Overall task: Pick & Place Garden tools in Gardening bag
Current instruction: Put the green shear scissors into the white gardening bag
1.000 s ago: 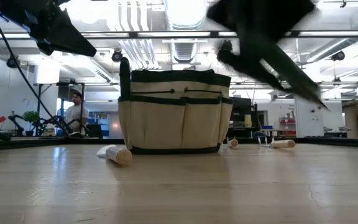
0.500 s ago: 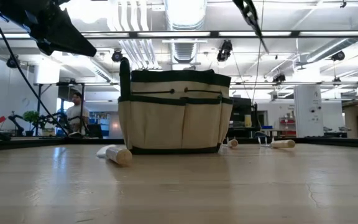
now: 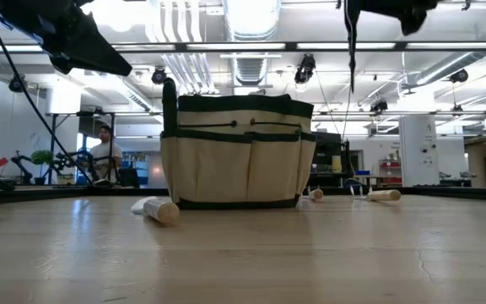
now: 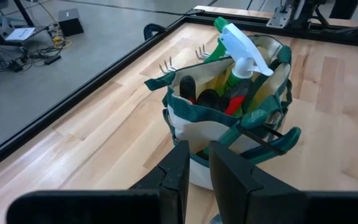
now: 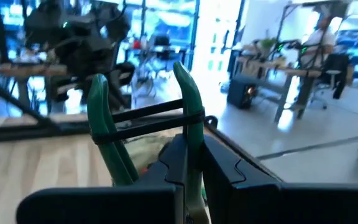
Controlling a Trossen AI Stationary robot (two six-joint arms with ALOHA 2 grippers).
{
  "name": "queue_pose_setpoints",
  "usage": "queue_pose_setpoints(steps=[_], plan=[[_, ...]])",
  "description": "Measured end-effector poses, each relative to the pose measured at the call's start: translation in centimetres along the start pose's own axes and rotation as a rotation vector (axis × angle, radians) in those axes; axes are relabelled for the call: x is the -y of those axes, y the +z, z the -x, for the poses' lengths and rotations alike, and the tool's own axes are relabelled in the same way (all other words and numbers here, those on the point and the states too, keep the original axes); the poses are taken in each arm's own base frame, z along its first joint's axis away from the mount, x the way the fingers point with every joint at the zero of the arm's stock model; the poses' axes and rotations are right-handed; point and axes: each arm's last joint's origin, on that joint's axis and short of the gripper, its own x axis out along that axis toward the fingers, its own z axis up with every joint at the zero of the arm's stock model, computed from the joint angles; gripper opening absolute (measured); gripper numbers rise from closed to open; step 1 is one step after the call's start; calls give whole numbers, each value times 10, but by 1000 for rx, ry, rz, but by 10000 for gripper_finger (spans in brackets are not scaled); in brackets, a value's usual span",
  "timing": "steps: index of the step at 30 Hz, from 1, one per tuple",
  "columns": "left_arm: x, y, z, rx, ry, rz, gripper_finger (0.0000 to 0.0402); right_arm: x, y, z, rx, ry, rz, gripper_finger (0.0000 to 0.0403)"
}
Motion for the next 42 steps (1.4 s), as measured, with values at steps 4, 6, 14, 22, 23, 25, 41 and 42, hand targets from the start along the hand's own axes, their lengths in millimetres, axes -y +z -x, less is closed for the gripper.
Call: queue_pose_setpoints(steps=[4,6,14,22,23,25,41,42], plan=[[0,0,0,6,11,8,65,9,-17,4,52,-23,-34,15],[0,0,0,7,10,9,65,13,-24,5,66,-34,-45,15],[0,1,0,19,20,19,65,22,-37,3,69,-46,-67,15],[-1,1,0,23,30,27,65,25,-39,-2,81,-5,-70,15],[-1,1,0,24,30,28,65,25,-39,-3,83,8,-68,15],[-1,1,0,24,30,28,65,26,-39,-5,86,31,-66,15],[-1,1,0,25,33,35,65,37,-49,-28,82,70,-91,15],[-1,1,0,25,33,35,65,37,-50,-29,80,71,-93,15]])
